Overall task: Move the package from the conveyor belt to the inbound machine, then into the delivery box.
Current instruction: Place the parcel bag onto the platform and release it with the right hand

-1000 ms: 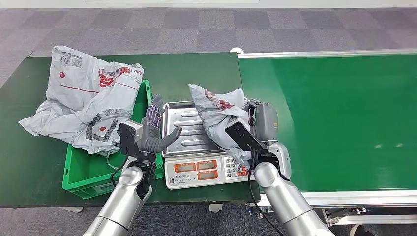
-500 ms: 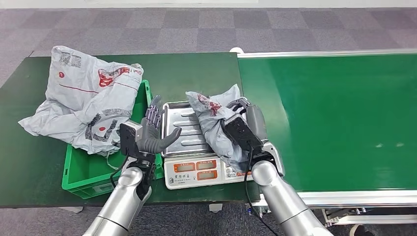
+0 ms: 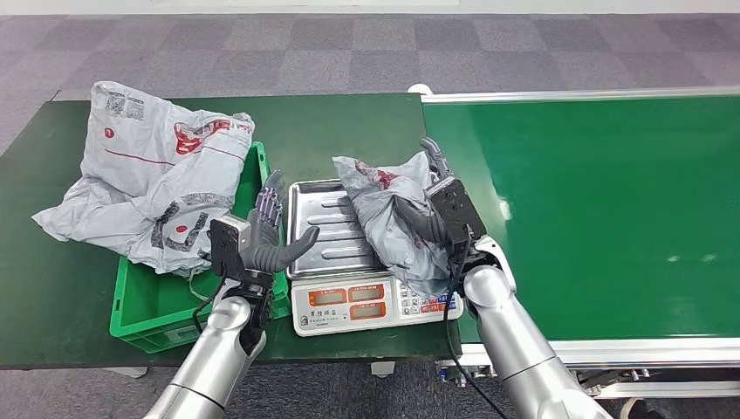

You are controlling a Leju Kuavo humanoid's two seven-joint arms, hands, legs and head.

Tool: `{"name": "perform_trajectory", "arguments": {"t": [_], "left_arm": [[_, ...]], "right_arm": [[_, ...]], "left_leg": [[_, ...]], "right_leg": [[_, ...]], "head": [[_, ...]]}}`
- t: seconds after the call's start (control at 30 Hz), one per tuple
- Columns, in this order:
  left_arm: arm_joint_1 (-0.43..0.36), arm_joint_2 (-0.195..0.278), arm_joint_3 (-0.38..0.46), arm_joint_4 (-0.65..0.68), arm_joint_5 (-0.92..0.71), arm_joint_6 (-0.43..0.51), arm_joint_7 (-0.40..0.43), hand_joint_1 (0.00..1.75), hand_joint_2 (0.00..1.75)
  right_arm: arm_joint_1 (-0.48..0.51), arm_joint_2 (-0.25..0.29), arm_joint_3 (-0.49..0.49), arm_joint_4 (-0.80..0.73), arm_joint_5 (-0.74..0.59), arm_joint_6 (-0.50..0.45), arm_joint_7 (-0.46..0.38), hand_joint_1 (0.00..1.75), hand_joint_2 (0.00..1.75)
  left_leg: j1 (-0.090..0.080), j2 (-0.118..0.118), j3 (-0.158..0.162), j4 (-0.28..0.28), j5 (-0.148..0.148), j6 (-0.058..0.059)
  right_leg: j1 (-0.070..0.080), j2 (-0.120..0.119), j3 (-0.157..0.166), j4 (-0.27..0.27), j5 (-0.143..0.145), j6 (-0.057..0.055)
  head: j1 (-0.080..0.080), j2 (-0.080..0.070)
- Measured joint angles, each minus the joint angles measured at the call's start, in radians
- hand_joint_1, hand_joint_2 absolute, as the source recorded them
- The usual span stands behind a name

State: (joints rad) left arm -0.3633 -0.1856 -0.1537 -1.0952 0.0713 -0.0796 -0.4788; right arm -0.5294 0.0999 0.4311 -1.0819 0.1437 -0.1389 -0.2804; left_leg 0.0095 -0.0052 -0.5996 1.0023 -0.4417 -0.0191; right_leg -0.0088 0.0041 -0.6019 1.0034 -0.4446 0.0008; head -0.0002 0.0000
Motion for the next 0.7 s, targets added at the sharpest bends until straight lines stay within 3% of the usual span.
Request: {"name": "perform_trajectory", "arguments": {"t": [0.23,0.4,0.7], "left_arm": [[0.0,0.0,0.0,0.0,-0.003,0.0,0.0,0.0,1.75],[-0.005,0.0,-0.003,-0.003,-0.03,-0.005,0.001,0.0,1.75],[-0.042,-0.004,-0.043,-0.01,-0.047,-0.017,0.018,0.0,1.75]], "right_arm": [[0.0,-0.001,-0.009,0.0,-0.026,0.029,-0.012,0.0,1.75],[0.017,-0.013,-0.049,-0.017,-0.197,0.142,-0.057,0.0,1.75],[0.159,-0.051,-0.136,-0.12,-0.309,0.245,-0.095,0.0,1.75]], "left_leg": [[0.0,0.0,0.0,0.0,0.0,0.0],[0.0,-0.001,0.0,0.001,0.0,0.0],[0.0,0.0,0.0,0.001,-0.001,0.001]], "right_leg": [[0.0,0.0,0.0,0.0,0.0,0.0],[0.0,-0.001,0.0,0.0,0.0,0.0],[-0.001,0.0,0.0,-0.001,0.0,0.0]], "head": [[0.0,0.0],[0.0,0.0],[0.0,0.0]]}}
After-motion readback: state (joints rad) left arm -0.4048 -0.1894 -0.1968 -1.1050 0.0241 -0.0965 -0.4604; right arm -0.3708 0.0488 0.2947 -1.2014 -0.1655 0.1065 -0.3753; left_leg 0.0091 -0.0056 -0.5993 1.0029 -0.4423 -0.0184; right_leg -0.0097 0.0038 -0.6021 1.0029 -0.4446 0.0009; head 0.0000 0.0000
